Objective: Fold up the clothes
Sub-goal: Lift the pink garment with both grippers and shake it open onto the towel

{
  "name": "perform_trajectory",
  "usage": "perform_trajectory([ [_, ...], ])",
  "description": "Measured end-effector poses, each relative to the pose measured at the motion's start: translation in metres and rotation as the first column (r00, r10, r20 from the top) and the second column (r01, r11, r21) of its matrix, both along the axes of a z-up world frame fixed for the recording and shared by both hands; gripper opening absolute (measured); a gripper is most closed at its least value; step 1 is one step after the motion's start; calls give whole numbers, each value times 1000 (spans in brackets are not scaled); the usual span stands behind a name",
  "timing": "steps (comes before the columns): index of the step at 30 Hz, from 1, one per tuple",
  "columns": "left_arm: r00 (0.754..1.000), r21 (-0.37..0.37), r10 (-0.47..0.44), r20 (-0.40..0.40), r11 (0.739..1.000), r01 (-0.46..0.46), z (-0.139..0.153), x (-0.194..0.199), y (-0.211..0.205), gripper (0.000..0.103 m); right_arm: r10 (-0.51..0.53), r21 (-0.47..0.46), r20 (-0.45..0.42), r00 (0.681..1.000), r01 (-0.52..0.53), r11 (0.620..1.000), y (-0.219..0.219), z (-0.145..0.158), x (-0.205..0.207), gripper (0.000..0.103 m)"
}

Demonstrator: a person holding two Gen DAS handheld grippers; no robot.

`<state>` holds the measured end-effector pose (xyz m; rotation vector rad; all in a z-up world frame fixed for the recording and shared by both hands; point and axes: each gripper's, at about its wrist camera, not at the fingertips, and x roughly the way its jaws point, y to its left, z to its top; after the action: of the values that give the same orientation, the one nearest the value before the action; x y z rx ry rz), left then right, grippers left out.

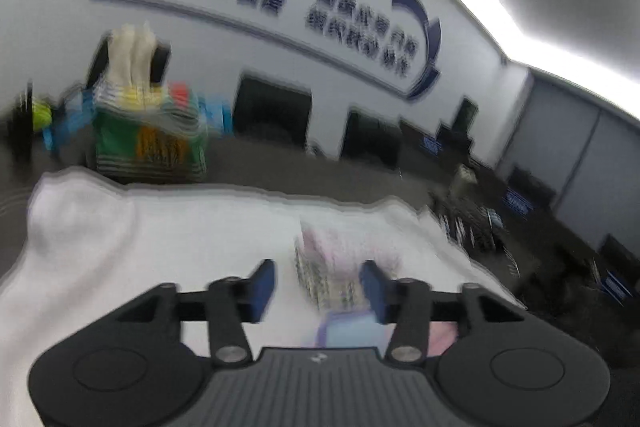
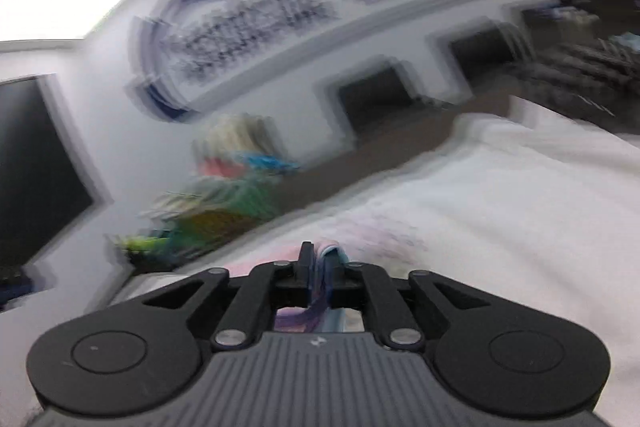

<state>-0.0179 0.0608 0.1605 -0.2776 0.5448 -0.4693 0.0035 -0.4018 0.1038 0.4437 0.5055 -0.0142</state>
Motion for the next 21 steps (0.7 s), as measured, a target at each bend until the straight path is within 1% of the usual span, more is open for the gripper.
perform_trajectory([
  [1, 999, 16, -38, -25, 999, 38, -15, -12, -6, 53, -60, -1, -76, 995, 60, 998, -20, -24, -5, 7],
  [2, 996, 31, -76, -51, 997, 77, -31, -24, -12, 53, -68, 28, -105, 992, 72, 997, -33, -41, -12, 7],
  [3, 989, 49, -126, -70, 990, 130, -47, -37, -22, 54, -47, 60, -113, 992, 54, 997, -42, -54, -18, 12],
  [4, 980, 66, -176, -91, 981, 182, -64, -50, -32, 55, -18, 50, -112, 994, 24, 998, -43, -58, -24, 31],
  [5, 969, 71, -213, -123, 972, 223, -81, -63, -45, 56, 11, 31, -109, 994, -8, 999, -42, -60, -30, 47],
  [6, 956, 76, -249, -154, 962, 263, -98, -75, -57, 56, 41, 12, -107, 993, -40, 999, -41, -63, -36, 71],
  [7, 952, 93, -255, -169, 957, 273, -112, -83, -66, 56, 73, -15, -92, 993, -75, 997, -38, -63, -36, 78],
  [8, 957, 120, -234, -172, 959, 256, -124, -93, -71, 56, 115, -43, -76, 991, -118, 992, -32, -61, -37, 78],
  [9, 968, 156, -190, -166, 964, 216, -135, -99, -72, 56, 164, -58, -68, 984, -168, 984, -26, -56, -37, 77],
  [10, 976, 174, -156, -154, 968, 182, -140, -105, -69, 56, 215, -71, -63, 975, -219, 973, -21, -50, -36, 78],
  [11, 983, 191, -111, -144, 972, 137, -144, -109, -61, 56, 284, -74, -53, 957, -287, 955, -8, -42, -40, 77],
  [12, 988, 199, -55, -141, 976, 83, -144, -107, -53, 57, 356, -77, -43, 934, -358, 931, 6, -34, -44, 77],
  [13, 990, 206, 0, -138, 978, 29, -144, -105, -44, 60, 428, -72, -39, 903, -430, 900, 21, -32, -45, 77],
  [14, 989, 201, 33, -142, 980, -4, -146, -103, -36, 64, 505, -68, -50, 861, -508, 859, 41, -33, -41, 77],
  [16, 983, 224, 72, -170, 974, -33, -146, -95, -29, 63, 607, -67, -74, 791, -611, 789, 77, -41, -30, 77],
  [17, 982, 252, 68, -177, 967, -21, -149, -92, -29, 56, 633, -84, -96, 768, -640, 764, 95, -47, -23, 77],
  [18, 984, 288, 67, -164, 958, -17, -151, -95, -33, 39, 620, -106, -119, 776, -631, 769, 104, -53, -14, 77],
  [19, 986, 323, 66, -152, 946, -13, -152, -97, -37, 33, 599, -128, -141, 788, -614, 778, 111, -59, -5, 76],
  [20, 988, 357, 64, -139, 934, -10, -153, -99, -41, 25, 577, -151, -163, 800, -598, 787, 118, -66, 4, 73],
  [21, 989, 375, 65, -133, 927, -10, -152, -99, -44, 14, 554, -174, -183, 812, -582, 794, 126, -72, 13, 62],
])
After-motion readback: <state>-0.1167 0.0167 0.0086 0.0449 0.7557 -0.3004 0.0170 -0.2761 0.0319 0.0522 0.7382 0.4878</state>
